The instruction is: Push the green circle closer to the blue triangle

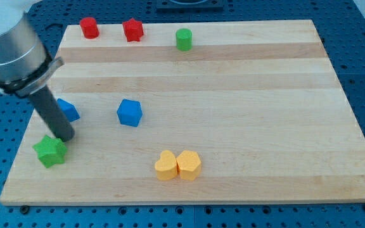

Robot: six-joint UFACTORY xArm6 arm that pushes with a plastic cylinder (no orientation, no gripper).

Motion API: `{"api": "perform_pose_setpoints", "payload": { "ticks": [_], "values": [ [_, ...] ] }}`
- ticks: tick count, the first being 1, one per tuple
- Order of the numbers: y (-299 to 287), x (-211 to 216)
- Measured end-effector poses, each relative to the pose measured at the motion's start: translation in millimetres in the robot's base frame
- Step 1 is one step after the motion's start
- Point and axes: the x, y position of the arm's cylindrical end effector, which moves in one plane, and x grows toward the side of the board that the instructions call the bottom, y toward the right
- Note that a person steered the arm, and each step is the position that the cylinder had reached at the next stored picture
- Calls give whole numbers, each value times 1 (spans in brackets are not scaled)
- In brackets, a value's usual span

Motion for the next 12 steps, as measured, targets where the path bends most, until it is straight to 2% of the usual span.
{"api": "perform_pose_setpoints", "payload": {
  "ticks": [2, 3, 4, 5, 7, 8, 9, 11, 12],
  "values": [
    [180, 6],
    [270, -6],
    [337, -33],
    [361, -67],
    [370, -153],
    [356, -198],
    [319, -225],
    [217, -263],
    [174, -244]
  ]
}}
